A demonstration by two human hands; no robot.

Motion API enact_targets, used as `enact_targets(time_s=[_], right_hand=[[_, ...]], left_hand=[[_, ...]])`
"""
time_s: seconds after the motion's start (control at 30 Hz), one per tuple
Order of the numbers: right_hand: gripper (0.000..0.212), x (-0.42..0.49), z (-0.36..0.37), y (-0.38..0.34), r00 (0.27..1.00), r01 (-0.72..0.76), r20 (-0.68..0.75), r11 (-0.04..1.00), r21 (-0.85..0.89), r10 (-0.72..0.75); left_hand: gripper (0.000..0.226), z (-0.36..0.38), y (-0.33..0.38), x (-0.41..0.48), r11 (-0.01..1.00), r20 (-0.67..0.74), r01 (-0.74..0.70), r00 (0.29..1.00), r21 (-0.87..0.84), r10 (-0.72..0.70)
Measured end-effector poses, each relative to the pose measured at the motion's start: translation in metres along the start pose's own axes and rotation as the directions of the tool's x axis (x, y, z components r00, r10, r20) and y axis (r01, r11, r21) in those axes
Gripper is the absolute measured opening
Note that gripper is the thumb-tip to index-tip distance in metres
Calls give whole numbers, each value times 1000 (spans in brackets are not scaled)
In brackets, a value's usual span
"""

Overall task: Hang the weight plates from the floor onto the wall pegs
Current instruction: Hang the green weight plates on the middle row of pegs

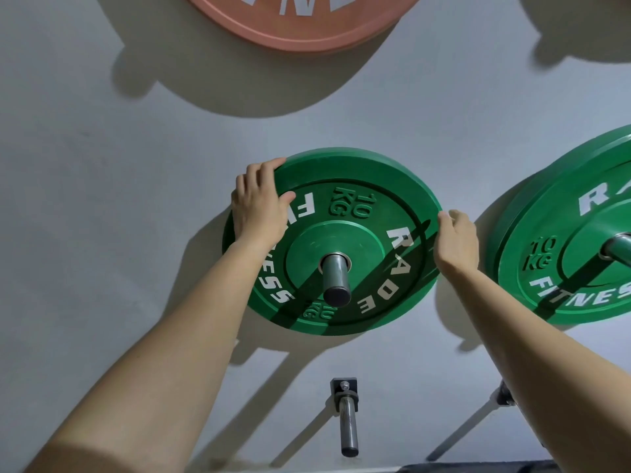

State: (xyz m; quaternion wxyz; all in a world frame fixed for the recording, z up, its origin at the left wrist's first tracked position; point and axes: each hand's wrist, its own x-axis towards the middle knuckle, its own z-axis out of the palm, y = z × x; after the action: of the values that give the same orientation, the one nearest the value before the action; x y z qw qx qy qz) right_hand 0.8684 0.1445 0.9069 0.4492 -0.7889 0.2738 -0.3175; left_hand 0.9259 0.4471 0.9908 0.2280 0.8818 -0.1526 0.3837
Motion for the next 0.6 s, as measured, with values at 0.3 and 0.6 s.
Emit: enact_targets(time_s=[0.3,0.6], right_hand=[[87,-5,-10,65,941,-118,315,993,-28,121],[54,1,-1,12,995,23,100,994,-104,-13]], left_hand=[[60,-1,-50,-42,961,-2,272,962,-48,-273],[72,-12,-59,-54,956,102,287,951,54,-291]])
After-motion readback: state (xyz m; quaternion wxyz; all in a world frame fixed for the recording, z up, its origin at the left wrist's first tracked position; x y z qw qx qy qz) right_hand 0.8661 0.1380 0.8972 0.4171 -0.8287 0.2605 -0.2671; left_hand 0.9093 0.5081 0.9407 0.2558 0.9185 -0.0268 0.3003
